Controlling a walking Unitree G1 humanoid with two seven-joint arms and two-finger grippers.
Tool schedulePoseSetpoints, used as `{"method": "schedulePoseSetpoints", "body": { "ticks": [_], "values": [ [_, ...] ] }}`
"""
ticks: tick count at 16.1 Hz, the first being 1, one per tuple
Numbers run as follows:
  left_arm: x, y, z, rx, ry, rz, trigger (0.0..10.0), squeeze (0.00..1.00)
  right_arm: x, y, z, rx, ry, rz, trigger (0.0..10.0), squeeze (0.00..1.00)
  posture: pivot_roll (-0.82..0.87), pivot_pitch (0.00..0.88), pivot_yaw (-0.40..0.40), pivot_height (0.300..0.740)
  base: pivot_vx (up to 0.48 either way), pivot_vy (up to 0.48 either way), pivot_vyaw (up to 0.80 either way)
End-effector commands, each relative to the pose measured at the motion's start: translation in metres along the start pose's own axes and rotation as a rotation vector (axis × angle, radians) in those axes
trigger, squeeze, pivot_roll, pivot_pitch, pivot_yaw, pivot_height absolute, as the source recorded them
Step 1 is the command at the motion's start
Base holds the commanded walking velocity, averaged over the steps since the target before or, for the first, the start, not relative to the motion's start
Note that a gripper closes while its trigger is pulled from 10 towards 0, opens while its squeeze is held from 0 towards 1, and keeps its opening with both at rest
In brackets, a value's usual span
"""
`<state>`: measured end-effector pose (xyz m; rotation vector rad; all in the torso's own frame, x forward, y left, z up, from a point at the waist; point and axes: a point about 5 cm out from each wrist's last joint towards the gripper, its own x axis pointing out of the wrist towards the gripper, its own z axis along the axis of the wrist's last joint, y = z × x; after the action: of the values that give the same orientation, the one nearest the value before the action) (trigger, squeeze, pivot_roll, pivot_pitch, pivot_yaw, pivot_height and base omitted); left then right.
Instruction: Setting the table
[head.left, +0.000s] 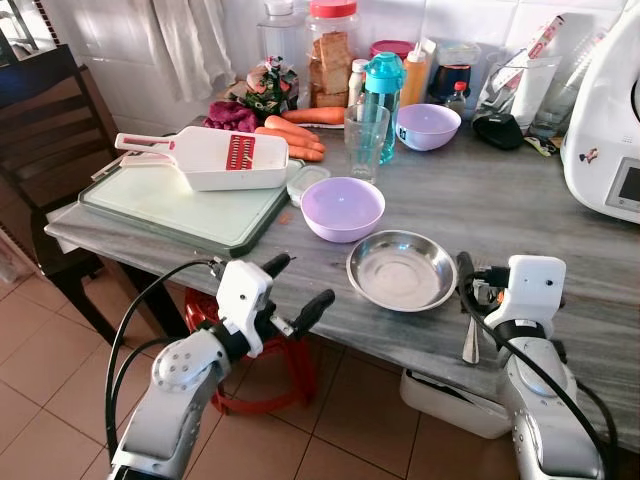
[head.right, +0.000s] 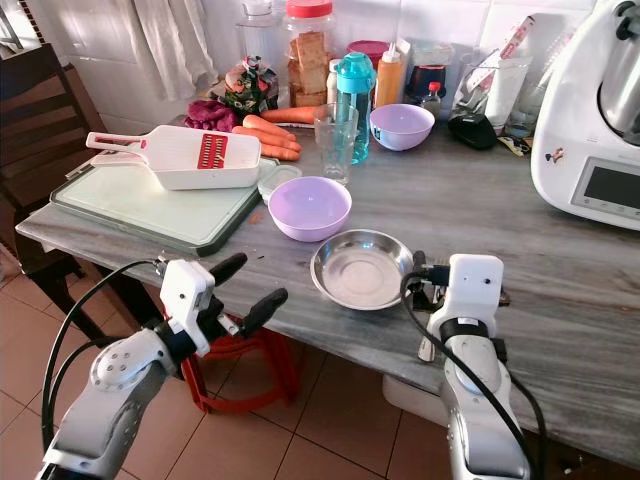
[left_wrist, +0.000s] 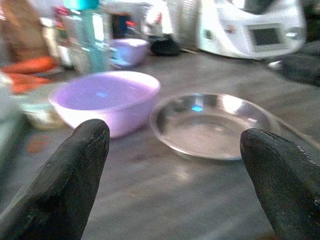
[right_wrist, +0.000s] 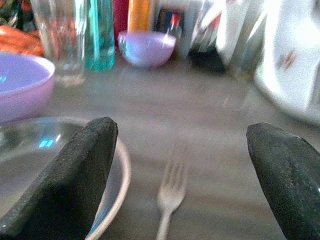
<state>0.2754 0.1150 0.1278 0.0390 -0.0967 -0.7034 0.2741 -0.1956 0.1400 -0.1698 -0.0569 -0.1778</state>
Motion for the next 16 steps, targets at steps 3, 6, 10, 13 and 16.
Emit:
{"method": "schedulePoseSetpoints", "body": {
  "ticks": [3,6,10,13,16],
  "values": [
    [-0.003,0.013,-0.006,0.067,0.027,0.172,10.0,0.0,-0.006,0.002,-0.001,0.116,0.042,0.079,10.0,0.0,-0.03,0.0,0.026,0.74,0.0,0.0,0.0],
    [-0.002,0.02,-0.013,0.077,0.068,0.301,10.0,0.0,-0.009,0.003,0.001,0.099,0.009,0.082,10.0,0.0,-0.04,0.0,0.024,0.74,0.0,0.0,0.0],
    [-0.009,0.042,-0.017,0.126,0.099,0.491,10.0,0.0,-0.021,-0.004,0.0,0.093,-0.003,0.042,10.0,0.0,-0.06,0.0,0.072,0.74,0.0,0.0,0.0],
    [-0.008,0.049,-0.012,0.091,0.071,0.499,10.0,0.0,-0.029,-0.003,-0.008,0.127,0.038,0.019,10.0,0.0,-0.07,0.0,0.068,0.74,0.0,0.0,0.0],
    [0.001,0.045,-0.021,-0.006,0.09,0.484,10.0,0.0,-0.023,0.007,0.001,0.118,0.012,0.068,10.0,0.0,-0.1,0.0,0.06,0.74,0.0,0.0,-0.77]
  ]
}}
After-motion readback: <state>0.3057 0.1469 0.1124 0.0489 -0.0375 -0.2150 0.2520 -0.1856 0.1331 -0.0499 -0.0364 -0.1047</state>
